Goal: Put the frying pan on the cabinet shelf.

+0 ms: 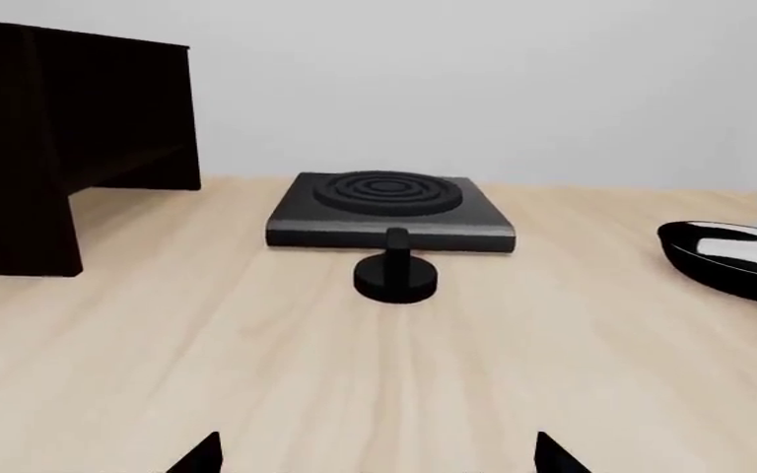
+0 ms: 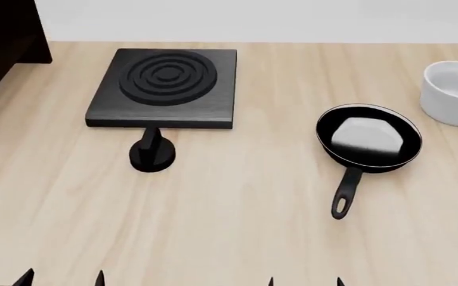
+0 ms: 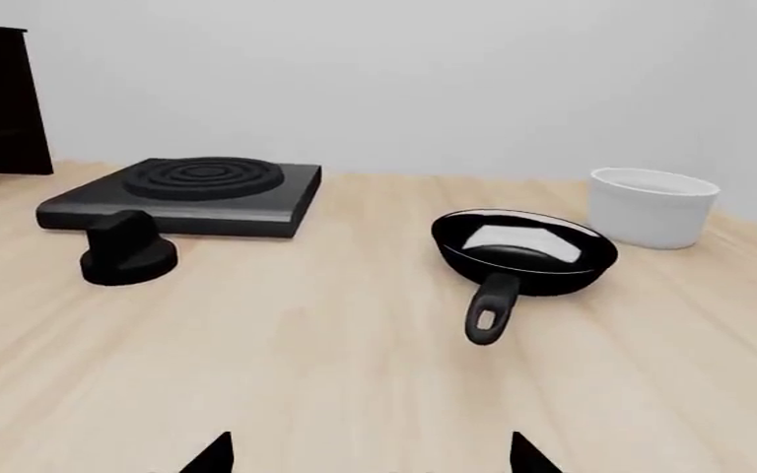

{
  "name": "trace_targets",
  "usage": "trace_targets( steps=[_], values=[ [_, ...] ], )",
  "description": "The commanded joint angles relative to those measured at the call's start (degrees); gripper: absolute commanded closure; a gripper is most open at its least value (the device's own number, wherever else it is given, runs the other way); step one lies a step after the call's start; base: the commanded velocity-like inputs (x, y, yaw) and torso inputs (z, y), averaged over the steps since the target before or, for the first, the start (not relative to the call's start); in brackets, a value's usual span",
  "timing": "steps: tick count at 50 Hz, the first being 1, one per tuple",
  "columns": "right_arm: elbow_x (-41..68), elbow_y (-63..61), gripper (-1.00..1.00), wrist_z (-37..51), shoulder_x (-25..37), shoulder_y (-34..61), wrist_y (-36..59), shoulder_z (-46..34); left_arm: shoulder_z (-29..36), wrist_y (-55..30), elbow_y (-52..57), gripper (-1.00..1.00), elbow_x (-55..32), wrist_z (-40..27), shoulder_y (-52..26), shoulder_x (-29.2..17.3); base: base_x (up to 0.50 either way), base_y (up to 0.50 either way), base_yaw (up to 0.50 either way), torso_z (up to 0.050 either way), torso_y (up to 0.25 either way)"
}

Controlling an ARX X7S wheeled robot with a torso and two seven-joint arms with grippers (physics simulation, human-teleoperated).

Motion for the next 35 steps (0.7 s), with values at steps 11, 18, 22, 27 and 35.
trace_targets(
  steps=[11,18,22,27,35],
  values=[
    [0.4,0.5,-1.00,1.4,0.9,0.4,-0.1,-1.0,1.2,-0.9,0.8,-1.00,-1.2,-0.9,0.0,-1.0,0.08,0.17,0.00,0.000,0.000],
    [0.2,0.2,-1.00,2.4,1.2,0.4,0.2,-1.0,1.4,-0.7,0.7,-1.00,-1.6,-1.2,0.0,-1.3,0.14,0.18,0.00,0.000,0.000],
    [0.1,-0.2,-1.00,2.7,1.4,0.2,0.3,-1.3,1.7,-0.7,0.5,-1.00,-1.6,-1.3,-0.1,-1.4,0.17,0.19,0.00,0.000,0.000],
    [0.4,-0.4,-1.00,2.8,1.6,0.1,-0.1,-1.4,1.8,0.1,-0.4,-1.00,-1.8,-1.3,-0.4,-1.5,0.26,0.18,0.00,0.000,0.000],
    [0.4,-0.3,-1.00,2.9,2.0,0.1,-0.6,-2.0,2.3,-0.5,0.5,-1.00,-1.9,-1.9,-0.2,-1.9,0.33,0.17,0.00,0.000,0.000]
  ],
)
